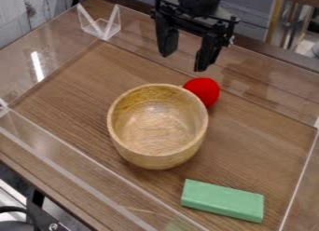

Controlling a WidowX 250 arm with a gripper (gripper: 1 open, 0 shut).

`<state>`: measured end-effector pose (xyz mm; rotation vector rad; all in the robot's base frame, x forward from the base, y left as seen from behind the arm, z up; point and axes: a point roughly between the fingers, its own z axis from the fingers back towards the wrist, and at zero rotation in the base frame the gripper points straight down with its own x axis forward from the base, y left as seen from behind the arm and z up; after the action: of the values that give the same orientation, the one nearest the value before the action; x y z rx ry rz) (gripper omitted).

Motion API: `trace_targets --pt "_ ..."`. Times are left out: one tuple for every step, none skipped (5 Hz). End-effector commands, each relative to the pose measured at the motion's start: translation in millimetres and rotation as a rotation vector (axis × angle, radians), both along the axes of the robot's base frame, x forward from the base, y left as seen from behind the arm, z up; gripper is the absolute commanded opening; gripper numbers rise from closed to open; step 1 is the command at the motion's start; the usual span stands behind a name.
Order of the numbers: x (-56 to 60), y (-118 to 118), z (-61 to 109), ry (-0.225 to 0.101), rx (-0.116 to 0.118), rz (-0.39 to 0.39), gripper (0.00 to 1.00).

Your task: Move the red fruit to the left

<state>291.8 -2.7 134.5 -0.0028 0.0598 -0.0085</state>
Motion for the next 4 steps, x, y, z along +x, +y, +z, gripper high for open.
trace_targets --pt "7.4 -2.9 -14.4 -0.003 -0.008 0.009 1.0" --pt "17.4 -6.9 -32.1 -0.015 -0.018 0.017 1.0" --pt "27.0 -9.4 -40.6 -0.052 -0.017 0.029 1.0" --pt "34.1 -10.3 -48.1 -0.081 -0.019 0.032 1.0"
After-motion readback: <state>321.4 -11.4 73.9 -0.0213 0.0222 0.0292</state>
